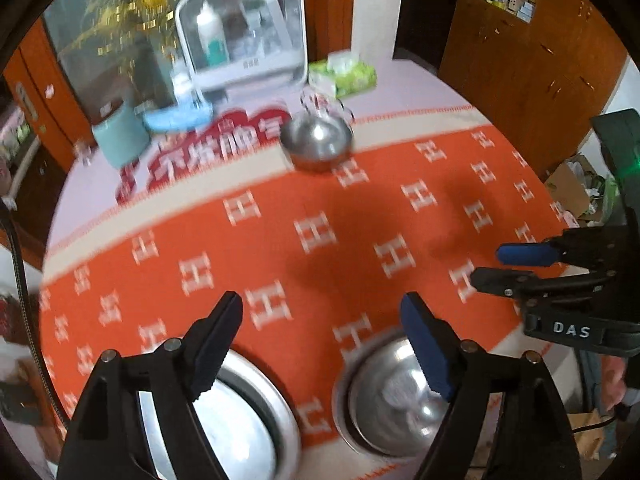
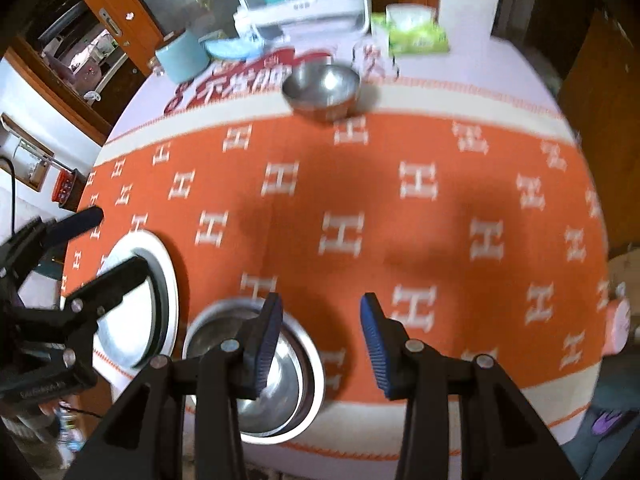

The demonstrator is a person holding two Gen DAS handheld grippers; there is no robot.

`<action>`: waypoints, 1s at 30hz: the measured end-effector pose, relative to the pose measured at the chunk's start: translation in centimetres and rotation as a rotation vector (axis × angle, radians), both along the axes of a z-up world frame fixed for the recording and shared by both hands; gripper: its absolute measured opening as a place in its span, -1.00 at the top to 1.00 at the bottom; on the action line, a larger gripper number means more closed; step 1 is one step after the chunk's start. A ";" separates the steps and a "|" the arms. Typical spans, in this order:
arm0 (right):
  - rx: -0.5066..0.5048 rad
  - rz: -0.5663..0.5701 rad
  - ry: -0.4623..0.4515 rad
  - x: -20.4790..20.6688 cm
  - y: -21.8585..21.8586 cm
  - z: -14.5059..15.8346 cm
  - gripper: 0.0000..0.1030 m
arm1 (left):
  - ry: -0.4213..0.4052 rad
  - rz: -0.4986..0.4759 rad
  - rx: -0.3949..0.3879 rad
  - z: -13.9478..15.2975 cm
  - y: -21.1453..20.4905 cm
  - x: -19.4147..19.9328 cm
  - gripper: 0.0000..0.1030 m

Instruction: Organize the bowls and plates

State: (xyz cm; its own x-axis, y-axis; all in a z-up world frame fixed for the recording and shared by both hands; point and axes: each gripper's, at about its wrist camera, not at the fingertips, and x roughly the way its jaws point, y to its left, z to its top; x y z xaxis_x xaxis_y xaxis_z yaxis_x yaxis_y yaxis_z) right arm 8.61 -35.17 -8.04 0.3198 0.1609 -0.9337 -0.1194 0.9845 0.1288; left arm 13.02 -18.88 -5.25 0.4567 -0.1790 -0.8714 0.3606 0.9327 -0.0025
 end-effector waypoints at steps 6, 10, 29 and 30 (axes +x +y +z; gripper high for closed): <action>-0.032 -0.001 -0.083 3.8 -0.6 3.8 0.21 | -0.053 0.019 0.019 3.0 0.5 4.8 -0.60; -0.031 -0.022 -0.116 6.5 -1.4 5.5 0.21 | -0.067 0.039 0.027 3.6 0.5 7.5 -0.60; 0.089 -0.159 -0.034 21.3 -4.9 -0.3 0.21 | 0.097 0.215 -0.082 -5.4 -0.6 24.3 -0.60; 0.104 -0.161 -0.023 21.9 -4.9 -1.0 0.21 | 0.107 0.213 -0.080 -6.1 -0.8 24.8 -0.60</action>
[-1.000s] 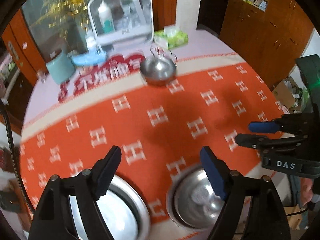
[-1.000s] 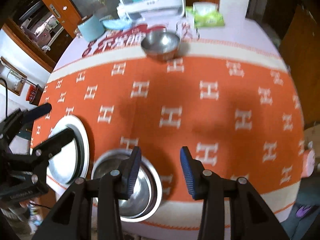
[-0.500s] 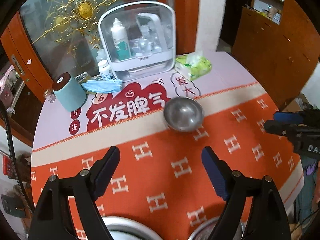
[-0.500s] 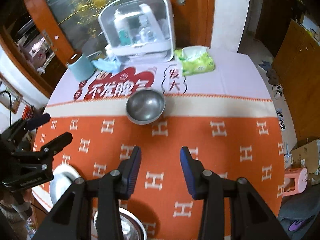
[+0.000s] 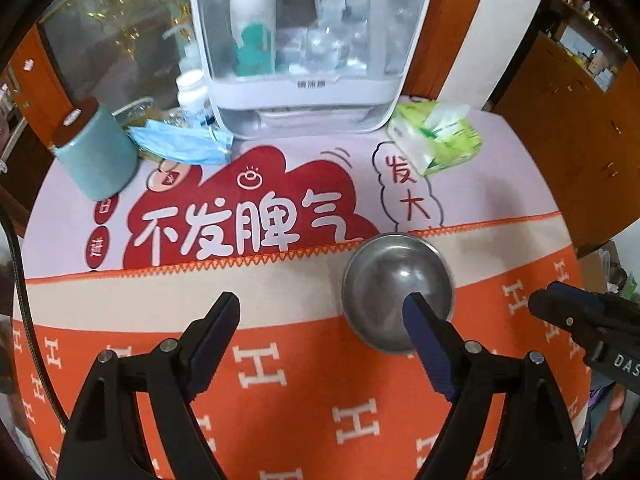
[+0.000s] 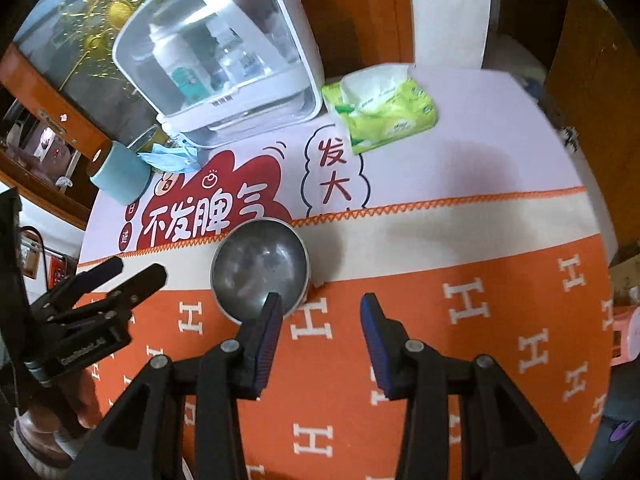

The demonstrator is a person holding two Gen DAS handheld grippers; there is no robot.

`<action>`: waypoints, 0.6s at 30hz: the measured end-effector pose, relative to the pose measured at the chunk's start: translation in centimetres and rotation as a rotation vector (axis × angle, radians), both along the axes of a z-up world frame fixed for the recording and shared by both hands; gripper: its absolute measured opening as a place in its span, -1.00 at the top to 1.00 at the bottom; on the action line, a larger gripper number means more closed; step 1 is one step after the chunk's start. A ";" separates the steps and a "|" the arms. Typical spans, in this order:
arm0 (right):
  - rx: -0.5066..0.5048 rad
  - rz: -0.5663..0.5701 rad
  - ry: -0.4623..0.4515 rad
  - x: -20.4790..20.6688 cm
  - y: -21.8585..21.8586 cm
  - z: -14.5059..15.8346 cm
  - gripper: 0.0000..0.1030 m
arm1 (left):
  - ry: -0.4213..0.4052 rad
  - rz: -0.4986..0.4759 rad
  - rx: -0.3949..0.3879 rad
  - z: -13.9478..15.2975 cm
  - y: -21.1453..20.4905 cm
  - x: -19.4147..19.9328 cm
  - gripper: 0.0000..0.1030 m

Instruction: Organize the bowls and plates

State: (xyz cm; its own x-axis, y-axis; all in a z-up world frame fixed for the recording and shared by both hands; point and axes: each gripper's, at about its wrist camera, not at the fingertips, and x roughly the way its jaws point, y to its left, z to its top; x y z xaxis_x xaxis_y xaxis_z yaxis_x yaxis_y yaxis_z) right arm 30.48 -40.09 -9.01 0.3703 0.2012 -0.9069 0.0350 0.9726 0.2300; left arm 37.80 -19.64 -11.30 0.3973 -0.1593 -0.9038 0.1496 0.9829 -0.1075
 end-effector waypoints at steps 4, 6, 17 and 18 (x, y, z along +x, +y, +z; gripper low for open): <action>0.040 -0.017 0.033 1.6 -0.1 -2.1 0.21 | 0.050 -0.018 0.010 -2.7 -0.7 1.4 -0.60; 0.048 -0.023 0.053 2.4 -0.1 -3.3 0.21 | 0.066 -0.029 0.015 -3.6 -1.1 1.8 -0.59; 0.095 -0.001 0.133 4.5 1.2 -7.2 0.59 | 0.148 -0.091 -0.005 -6.8 -2.9 3.3 0.03; 0.094 0.003 0.137 4.6 1.4 -7.4 0.62 | 0.159 -0.100 -0.007 -7.0 -3.1 3.3 0.25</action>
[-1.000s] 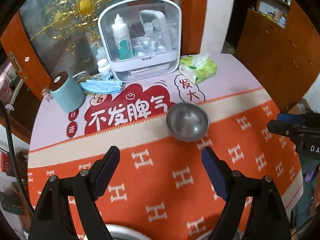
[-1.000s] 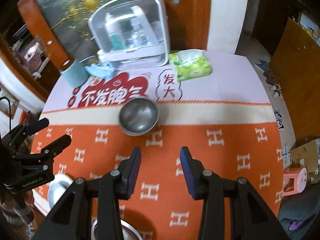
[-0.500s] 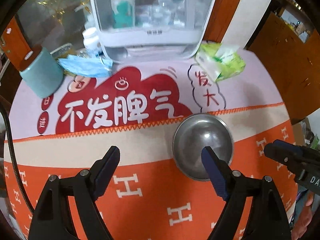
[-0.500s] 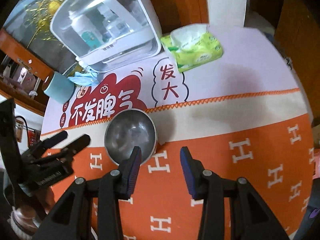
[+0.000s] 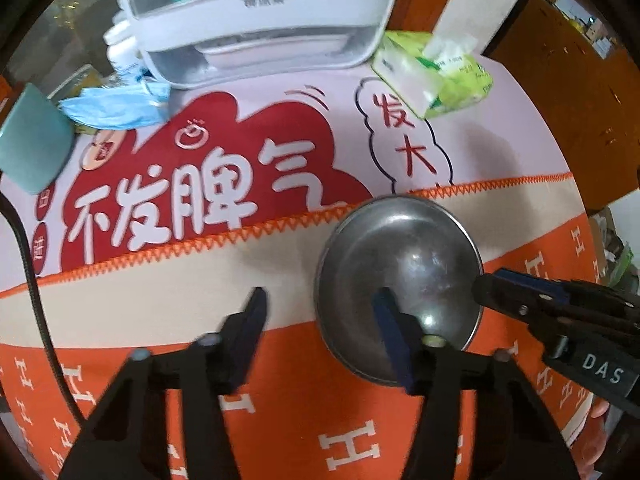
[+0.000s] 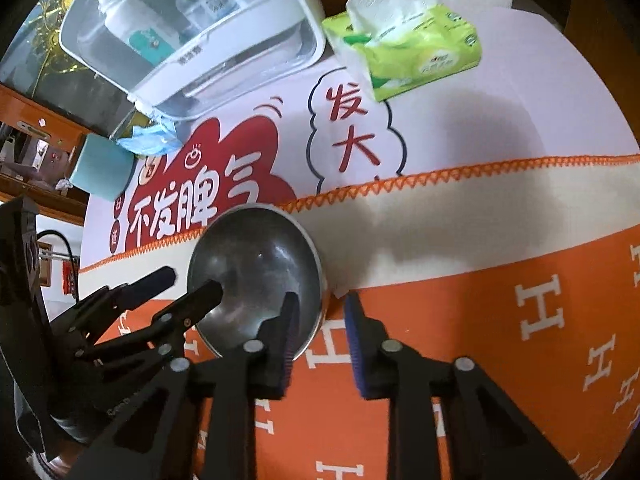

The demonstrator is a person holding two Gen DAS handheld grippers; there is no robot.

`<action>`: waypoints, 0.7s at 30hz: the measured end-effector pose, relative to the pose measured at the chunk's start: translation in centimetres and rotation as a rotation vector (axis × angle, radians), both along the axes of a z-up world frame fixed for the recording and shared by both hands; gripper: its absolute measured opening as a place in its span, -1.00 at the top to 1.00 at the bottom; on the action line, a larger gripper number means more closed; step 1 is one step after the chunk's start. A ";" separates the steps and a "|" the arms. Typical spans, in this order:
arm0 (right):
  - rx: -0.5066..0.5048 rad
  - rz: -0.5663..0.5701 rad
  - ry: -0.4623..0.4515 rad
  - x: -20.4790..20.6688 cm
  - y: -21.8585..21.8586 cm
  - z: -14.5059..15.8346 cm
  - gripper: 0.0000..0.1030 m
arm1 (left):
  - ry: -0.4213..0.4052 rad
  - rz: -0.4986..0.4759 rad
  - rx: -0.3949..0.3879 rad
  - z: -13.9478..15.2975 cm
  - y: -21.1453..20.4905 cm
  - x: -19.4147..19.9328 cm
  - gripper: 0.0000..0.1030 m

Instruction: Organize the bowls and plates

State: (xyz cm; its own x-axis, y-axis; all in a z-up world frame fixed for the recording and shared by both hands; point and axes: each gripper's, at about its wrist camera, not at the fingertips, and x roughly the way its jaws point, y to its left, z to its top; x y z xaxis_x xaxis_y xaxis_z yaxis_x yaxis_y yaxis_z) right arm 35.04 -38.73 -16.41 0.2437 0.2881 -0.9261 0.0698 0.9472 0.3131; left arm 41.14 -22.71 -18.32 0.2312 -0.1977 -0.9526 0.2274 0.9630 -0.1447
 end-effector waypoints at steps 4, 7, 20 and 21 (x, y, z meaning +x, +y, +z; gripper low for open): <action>-0.005 0.020 0.022 0.2 0.6 -0.7 0.80 | 0.027 -0.015 0.006 -0.8 -0.3 0.1 0.72; -0.032 0.023 0.009 0.2 0.8 -0.7 0.85 | 0.020 -0.003 0.011 -0.9 -0.1 0.2 0.84; -0.021 0.004 0.019 -1.4 0.7 0.9 0.87 | 0.003 0.019 -0.023 1.7 0.8 -1.8 0.88; -0.016 0.001 0.024 -1.7 0.7 1.1 0.87 | 0.008 0.021 -0.028 2.0 0.9 -2.1 0.88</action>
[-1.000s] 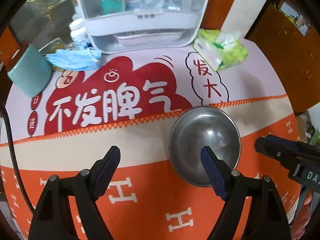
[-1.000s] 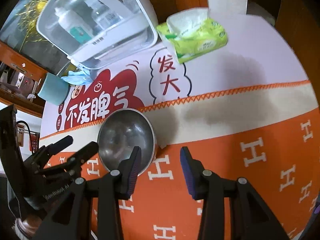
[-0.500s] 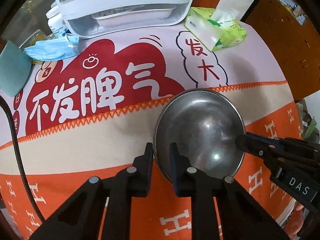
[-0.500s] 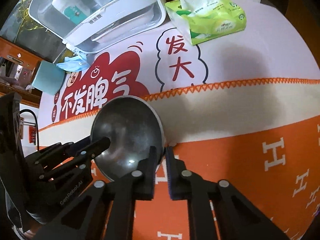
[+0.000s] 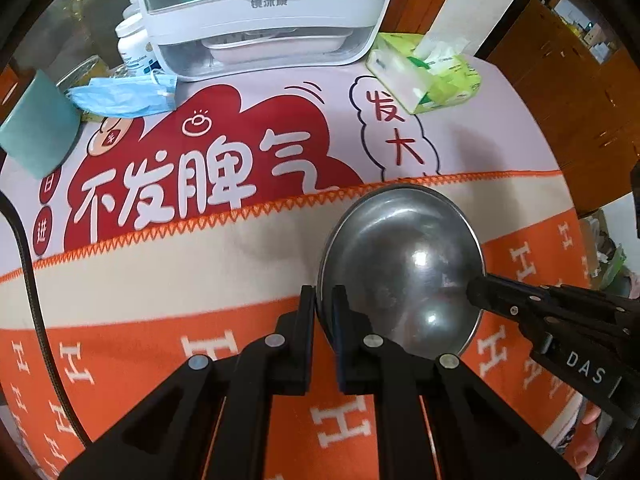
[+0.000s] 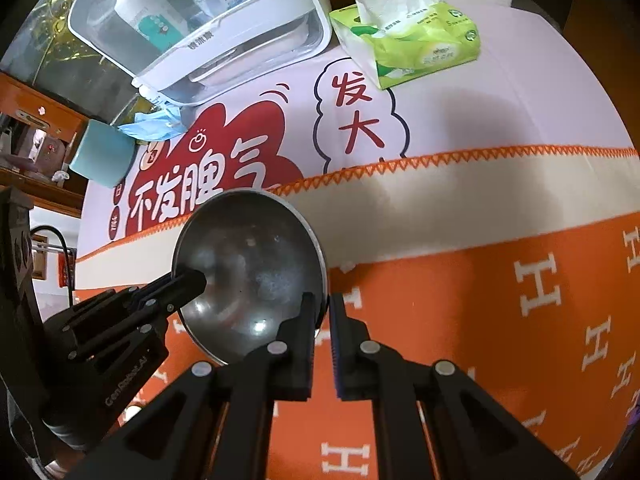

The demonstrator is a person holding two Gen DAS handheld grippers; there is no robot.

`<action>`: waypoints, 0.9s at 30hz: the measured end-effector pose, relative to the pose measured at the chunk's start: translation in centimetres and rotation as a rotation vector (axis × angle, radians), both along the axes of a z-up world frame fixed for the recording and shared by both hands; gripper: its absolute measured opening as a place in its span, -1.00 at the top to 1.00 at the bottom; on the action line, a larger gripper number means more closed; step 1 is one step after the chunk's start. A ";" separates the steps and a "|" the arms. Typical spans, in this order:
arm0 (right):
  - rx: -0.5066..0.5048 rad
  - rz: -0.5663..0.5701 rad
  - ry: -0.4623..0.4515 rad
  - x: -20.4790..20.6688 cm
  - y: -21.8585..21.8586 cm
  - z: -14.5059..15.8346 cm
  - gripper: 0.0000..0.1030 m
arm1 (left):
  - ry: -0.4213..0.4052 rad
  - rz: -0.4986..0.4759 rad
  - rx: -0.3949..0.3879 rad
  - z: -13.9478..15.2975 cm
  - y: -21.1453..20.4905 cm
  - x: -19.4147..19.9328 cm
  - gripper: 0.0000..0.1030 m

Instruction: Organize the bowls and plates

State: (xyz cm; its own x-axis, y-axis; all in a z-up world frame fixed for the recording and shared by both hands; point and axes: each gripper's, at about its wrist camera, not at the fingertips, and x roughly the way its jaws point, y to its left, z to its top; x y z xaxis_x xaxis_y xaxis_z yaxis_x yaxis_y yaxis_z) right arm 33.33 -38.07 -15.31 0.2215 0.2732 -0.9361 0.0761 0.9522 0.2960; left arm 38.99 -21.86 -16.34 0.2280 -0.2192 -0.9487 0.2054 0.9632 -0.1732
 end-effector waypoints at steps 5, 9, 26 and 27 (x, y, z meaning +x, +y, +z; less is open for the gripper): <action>-0.001 0.002 -0.005 -2.6 0.1 1.8 0.87 | 0.000 -0.011 0.009 1.9 -0.1 -2.7 0.88; 0.011 0.011 -0.012 -5.5 0.1 3.3 0.87 | -0.002 -0.033 0.011 3.8 0.0 -5.6 0.87; 0.020 0.085 -0.010 -21.6 0.7 7.3 0.87 | 0.037 -0.131 0.014 7.8 0.3 -23.0 0.80; 0.020 0.087 -0.008 -22.2 0.7 7.3 0.87 | 0.038 -0.132 0.012 7.9 0.3 -23.6 0.79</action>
